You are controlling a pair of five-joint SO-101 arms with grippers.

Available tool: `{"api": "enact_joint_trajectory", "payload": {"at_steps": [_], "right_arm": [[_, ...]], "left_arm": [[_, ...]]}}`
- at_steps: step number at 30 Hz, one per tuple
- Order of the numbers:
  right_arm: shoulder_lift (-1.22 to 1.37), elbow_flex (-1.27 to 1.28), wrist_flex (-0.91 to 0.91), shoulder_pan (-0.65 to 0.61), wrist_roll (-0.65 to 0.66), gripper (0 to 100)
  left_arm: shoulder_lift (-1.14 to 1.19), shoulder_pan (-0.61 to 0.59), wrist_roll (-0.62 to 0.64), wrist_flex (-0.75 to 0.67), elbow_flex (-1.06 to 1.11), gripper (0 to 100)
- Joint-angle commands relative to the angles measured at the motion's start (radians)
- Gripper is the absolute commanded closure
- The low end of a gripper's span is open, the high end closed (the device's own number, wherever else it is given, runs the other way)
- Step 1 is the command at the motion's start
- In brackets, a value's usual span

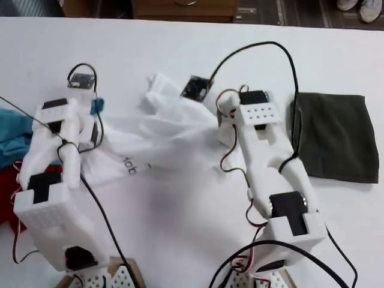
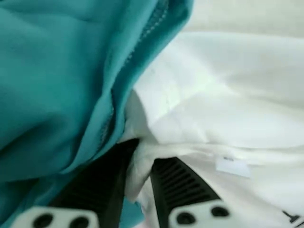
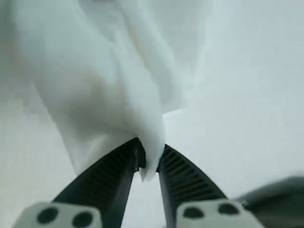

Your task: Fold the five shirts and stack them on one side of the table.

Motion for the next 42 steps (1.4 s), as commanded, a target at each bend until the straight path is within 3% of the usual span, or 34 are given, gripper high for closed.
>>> {"api": "enact_joint_trajectory", "payload": {"at_steps": [1, 4, 13, 22, 27, 32, 42], "right_arm": [[-0.004, -0.054, 0.128, -0.035, 0.002, 80.0], [-0.033, -0.052, 0.236, -0.068, 0.009, 72.7], [-0.194, -0.025, 0.39, -0.081, 0.005, 78.3], [-0.275, 0.296, 0.34, -0.094, 0.02, 78.3], [-0.369, 0.46, 0.266, -0.2, 0.08, 78.3], [-0.42, 0.531, 0.26, -0.283, 0.08, 78.6], [-0.42, 0.555, 0.211, -0.289, 0.08, 78.6]], "left_arm": [[0.017, -0.026, 0.005, -0.031, -0.038, 98], [0.02, -0.026, 0.005, -0.031, -0.039, 98], [0.02, -0.026, 0.005, -0.031, -0.039, 98], [0.02, -0.026, 0.005, -0.031, -0.039, 98], [0.02, -0.026, 0.005, -0.031, -0.039, 98], [0.02, -0.026, 0.005, -0.031, -0.039, 98], [0.02, -0.026, 0.005, -0.031, -0.039, 98]]}}
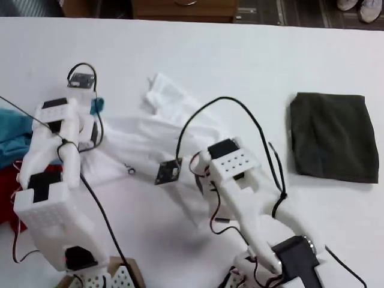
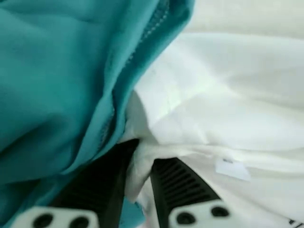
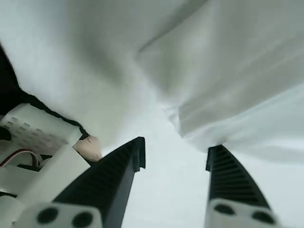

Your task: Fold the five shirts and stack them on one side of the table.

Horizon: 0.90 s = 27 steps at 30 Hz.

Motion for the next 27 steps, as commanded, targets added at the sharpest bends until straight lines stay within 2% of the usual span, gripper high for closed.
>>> {"api": "enact_joint_trajectory", "payload": {"at_steps": [1, 6, 12, 14, 18, 23, 27], "right_arm": [[-0.039, -0.002, -0.079, 0.001, 0.003, 78.6], [0.013, 0.034, -0.3, 0.044, 0.003, 78.7], [0.216, -0.037, -0.392, 0.093, 0.005, 79.1], [0.278, -0.106, -0.42, 0.14, 0.009, 83.6], [0.397, -0.324, -0.481, 0.271, 0.011, 98.6], [0.561, -0.743, -0.47, 0.387, 0.008, 97.8], [0.673, -1.051, -0.317, 0.386, 0.005, 97.6]], "left_arm": [[0.003, -0.026, 0.005, -0.031, -0.028, 98], [0.003, -0.026, 0.005, -0.031, -0.028, 98], [0.003, -0.026, 0.005, -0.031, -0.028, 98], [0.003, -0.026, 0.005, -0.031, -0.028, 98], [0.003, -0.026, 0.005, -0.031, -0.028, 98], [0.003, -0.026, 0.005, -0.031, -0.028, 98], [0.003, -0.026, 0.005, -0.031, -0.028, 98]]}}
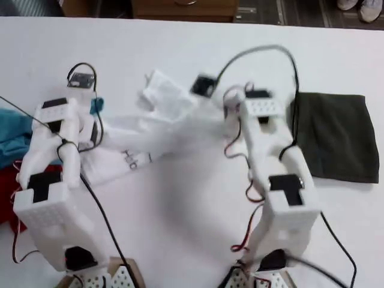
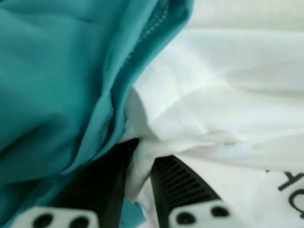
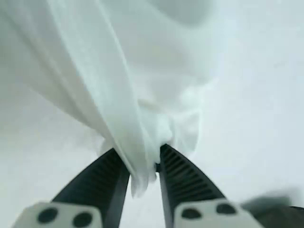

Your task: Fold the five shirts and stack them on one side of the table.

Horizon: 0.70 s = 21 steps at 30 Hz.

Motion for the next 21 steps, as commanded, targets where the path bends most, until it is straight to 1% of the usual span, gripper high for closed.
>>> {"api": "enact_joint_trajectory", "payload": {"at_steps": [1, 4, 7, 9, 11, 13, 18, 21], "right_arm": [[0.062, -0.311, 0.143, 0.002, 0.0, 97.5], [0.11, -0.42, 0.318, -0.053, 0.005, 97.4], [0.136, -0.463, 0.483, -0.127, 0.006, 96.8], [0.139, -0.465, 0.556, -0.166, 0.002, 91.6], [0.131, -0.463, 0.572, -0.186, -0.015, 84.4], [0.116, -0.47, 0.57, -0.186, -0.031, 81.0], [0.062, -0.442, 0.593, -0.191, -0.034, 82.5], [-0.015, -0.339, 0.598, -0.193, -0.031, 82.5]], "left_arm": [[0.003, -0.026, 0.005, -0.031, -0.028, 98], [0.003, -0.026, 0.005, -0.031, -0.028, 98], [0.003, -0.026, 0.005, -0.031, -0.028, 98], [0.003, -0.026, 0.005, -0.031, -0.028, 98], [0.003, -0.026, 0.005, -0.031, -0.028, 98], [0.003, -0.026, 0.005, -0.031, -0.028, 98], [0.003, -0.026, 0.005, -0.031, -0.028, 98], [0.003, -0.026, 0.005, -0.031, -0.028, 98]]}}
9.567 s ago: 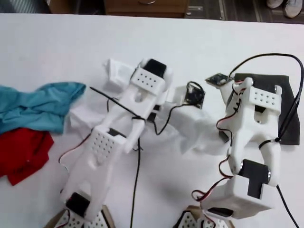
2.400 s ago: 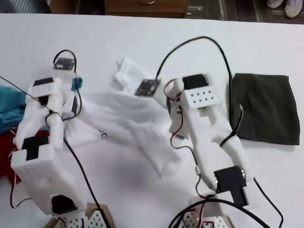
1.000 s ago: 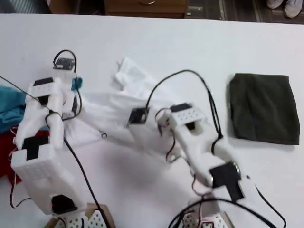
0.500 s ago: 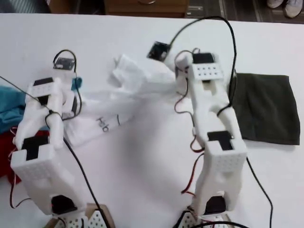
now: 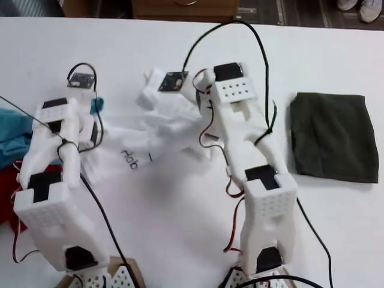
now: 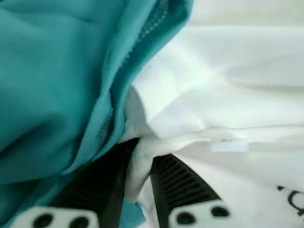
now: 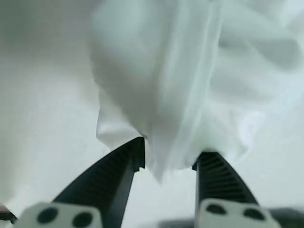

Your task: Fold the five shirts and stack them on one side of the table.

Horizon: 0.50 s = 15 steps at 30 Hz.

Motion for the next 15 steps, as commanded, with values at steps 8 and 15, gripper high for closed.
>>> {"api": "enact_joint_trajectory", "payload": {"at_steps": [8, 15], "right_arm": [[-0.415, 0.552, -0.077, -0.004, -0.002, 82.5], [-0.641, 0.819, -0.166, 0.005, -0.002, 82.5]], "left_arm": [[0.003, -0.026, 0.005, -0.031, -0.028, 98], [0.003, -0.026, 0.005, -0.031, -0.028, 98]]}}
